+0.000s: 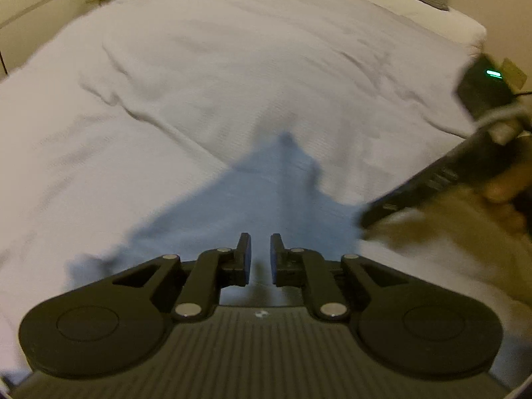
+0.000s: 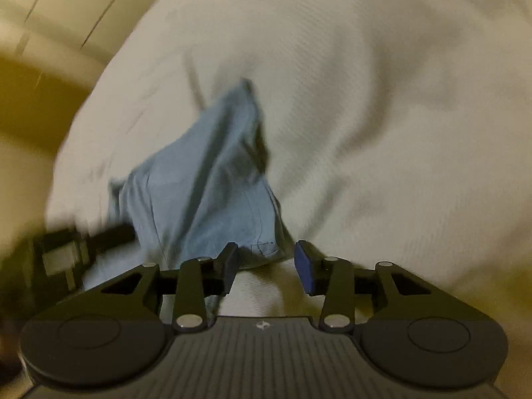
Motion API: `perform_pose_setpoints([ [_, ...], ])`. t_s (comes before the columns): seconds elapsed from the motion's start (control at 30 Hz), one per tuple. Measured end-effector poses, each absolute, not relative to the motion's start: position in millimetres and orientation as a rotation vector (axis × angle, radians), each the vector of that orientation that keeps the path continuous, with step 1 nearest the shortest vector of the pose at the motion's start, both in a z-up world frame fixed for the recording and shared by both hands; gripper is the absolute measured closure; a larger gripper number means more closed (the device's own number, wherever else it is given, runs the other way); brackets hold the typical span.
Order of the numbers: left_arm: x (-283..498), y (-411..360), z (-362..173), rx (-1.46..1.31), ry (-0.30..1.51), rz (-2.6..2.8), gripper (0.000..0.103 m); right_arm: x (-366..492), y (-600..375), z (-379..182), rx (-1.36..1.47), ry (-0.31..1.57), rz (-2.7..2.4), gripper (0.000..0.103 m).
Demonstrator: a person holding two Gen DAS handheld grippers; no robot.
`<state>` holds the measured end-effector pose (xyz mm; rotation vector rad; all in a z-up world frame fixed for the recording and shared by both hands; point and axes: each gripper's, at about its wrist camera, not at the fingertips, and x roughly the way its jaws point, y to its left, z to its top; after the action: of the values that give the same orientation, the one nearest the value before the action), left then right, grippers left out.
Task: Fold clothes
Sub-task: 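Lay the T-shirt flat on the bed and open both grippers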
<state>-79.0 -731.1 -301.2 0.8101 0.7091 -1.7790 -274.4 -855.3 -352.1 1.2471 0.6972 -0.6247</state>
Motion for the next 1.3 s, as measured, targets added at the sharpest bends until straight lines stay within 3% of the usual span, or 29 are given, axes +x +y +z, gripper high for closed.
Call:
perform_pose_setpoints([
  [0.1,-90.7,-720.4,-307.1,0.788,0.769,-1.756,0.094,-281.3,-856.1,-361.6,1.376,0.598,-0.646,0.068],
  [0.17,-93.1,-710.2,-303.9,0.774,0.793,-1.733,0.094,-286.5,-857.8,-360.1,1.406,0.560,-0.661,0.094],
  [0.37,-80.1,-681.4,-288.7,0.734,0.834,-1.630,0.094,-287.5,-846.9,-331.0,1.190,0.665,-0.678,0.097],
  [0.47,-66.5,-662.9,-276.9,0.695,0.866,-1.549,0.094,-281.4,-840.0,-334.9,1.153,0.720,-0.709,0.086],
  [0.53,-57.7,-645.9,-265.3,0.665,0.884,-1.480,0.093,-279.8,-832.2,-325.7,1.078,0.759,-0.718,0.086],
  [0.63,-51.2,-618.2,-247.7,0.603,0.910,-1.359,0.081,-279.3,-820.2,-310.9,0.968,0.813,-0.724,0.078],
  [0.83,-41.5,-536.3,-206.1,0.517,0.943,-1.089,0.066,-290.9,-778.6,-267.0,0.859,0.882,-0.610,0.072],
  [1.03,-26.9,-435.0,-185.3,0.532,0.981,-0.891,0.032,-290.0,-717.4,-231.5,0.773,0.933,-0.530,0.057],
  [1.3,-1.0,-287.7,-209.8,0.529,1.087,-0.852,0.029,-288.1,-594.8,-219.7,0.739,0.951,-0.544,0.057],
])
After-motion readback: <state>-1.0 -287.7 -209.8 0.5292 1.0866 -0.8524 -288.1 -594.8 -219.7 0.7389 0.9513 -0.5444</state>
